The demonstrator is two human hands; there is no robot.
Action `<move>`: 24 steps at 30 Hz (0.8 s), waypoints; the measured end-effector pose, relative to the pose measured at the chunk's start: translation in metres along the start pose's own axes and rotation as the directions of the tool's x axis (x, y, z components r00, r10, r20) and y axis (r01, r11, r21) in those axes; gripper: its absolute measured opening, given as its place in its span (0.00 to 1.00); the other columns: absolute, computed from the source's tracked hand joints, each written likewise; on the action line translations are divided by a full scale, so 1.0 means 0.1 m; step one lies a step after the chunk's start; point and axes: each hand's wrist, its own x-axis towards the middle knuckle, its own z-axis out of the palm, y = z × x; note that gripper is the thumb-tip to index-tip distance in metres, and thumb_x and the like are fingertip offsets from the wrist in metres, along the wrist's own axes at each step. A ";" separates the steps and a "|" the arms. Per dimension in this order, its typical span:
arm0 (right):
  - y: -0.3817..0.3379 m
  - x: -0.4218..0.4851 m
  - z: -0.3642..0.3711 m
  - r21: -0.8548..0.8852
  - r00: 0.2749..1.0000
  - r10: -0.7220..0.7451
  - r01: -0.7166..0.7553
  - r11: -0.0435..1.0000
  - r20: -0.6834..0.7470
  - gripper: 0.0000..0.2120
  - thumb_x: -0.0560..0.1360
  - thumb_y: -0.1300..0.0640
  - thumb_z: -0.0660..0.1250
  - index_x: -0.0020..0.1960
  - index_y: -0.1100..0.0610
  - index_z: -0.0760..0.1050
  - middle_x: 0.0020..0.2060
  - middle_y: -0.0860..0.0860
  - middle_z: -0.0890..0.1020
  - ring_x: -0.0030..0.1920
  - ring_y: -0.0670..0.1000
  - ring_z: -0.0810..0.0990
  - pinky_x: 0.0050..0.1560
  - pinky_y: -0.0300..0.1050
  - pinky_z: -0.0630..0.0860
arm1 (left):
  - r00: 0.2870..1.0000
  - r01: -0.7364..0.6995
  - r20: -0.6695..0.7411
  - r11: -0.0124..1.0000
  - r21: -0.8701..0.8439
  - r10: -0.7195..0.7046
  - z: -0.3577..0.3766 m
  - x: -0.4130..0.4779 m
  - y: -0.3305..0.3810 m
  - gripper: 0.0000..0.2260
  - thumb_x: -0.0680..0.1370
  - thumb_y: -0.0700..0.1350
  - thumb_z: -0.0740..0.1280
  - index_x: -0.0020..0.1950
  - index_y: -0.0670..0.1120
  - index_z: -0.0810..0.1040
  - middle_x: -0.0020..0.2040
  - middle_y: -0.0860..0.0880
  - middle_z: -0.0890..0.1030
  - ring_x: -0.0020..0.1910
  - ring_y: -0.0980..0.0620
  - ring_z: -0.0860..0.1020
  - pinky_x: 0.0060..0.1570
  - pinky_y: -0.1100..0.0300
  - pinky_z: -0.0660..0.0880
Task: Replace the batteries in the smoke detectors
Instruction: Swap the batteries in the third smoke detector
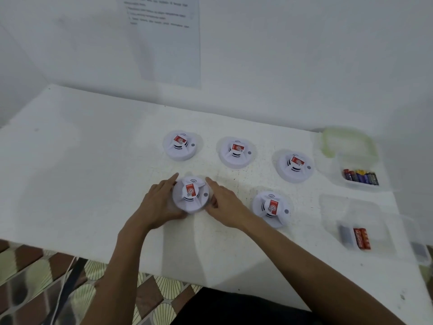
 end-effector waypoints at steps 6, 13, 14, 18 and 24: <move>0.06 -0.25 -0.34 0.082 0.996 -0.062 0.068 0.994 -0.066 0.25 0.79 0.54 0.64 0.74 0.48 0.63 0.49 0.50 0.80 0.40 0.45 0.78 0.47 0.42 0.77 | 0.985 -0.123 -0.096 0.977 0.172 0.141 -0.06 -0.06 0.32 0.42 0.67 0.62 0.73 0.75 0.53 0.58 0.74 0.51 0.63 0.70 0.47 0.62 0.66 0.49 0.63; 0.47 -0.50 -0.99 0.092 0.953 -0.008 0.037 0.995 -0.302 0.17 0.78 0.54 0.65 0.67 0.49 0.73 0.48 0.48 0.81 0.44 0.48 0.82 0.44 0.39 0.76 | 0.919 -0.373 -0.061 0.908 0.192 0.390 0.22 0.16 1.03 0.30 0.72 0.61 0.67 0.71 0.54 0.66 0.69 0.52 0.71 0.65 0.50 0.69 0.62 0.52 0.69; 0.55 -0.53 -1.08 0.088 0.943 0.016 0.014 0.996 -0.333 0.17 0.78 0.54 0.65 0.66 0.50 0.74 0.49 0.49 0.81 0.45 0.48 0.82 0.46 0.40 0.77 | 0.909 -0.395 -0.058 0.898 0.194 0.412 0.29 0.21 1.13 0.28 0.73 0.61 0.66 0.71 0.54 0.67 0.68 0.53 0.72 0.64 0.50 0.70 0.60 0.52 0.70; 0.86 -0.61 -1.38 0.049 0.882 0.081 -0.066 0.997 -0.464 0.15 0.78 0.56 0.65 0.65 0.55 0.75 0.55 0.53 0.79 0.51 0.50 0.79 0.54 0.40 0.73 | 0.876 -0.458 -0.069 0.867 0.196 0.478 0.60 0.46 1.61 0.25 0.74 0.56 0.69 0.69 0.53 0.69 0.66 0.52 0.74 0.64 0.51 0.71 0.59 0.54 0.71; 1.24 -0.64 -1.61 0.040 0.848 0.259 -0.272 0.961 -0.463 0.19 0.74 0.50 0.57 0.61 0.56 0.74 0.56 0.58 0.79 0.52 0.54 0.74 0.45 0.38 0.67 | 0.902 -0.427 0.026 0.879 0.215 0.432 1.02 0.88 2.13 0.29 0.72 0.55 0.71 0.71 0.50 0.67 0.68 0.49 0.72 0.65 0.49 0.71 0.59 0.53 0.72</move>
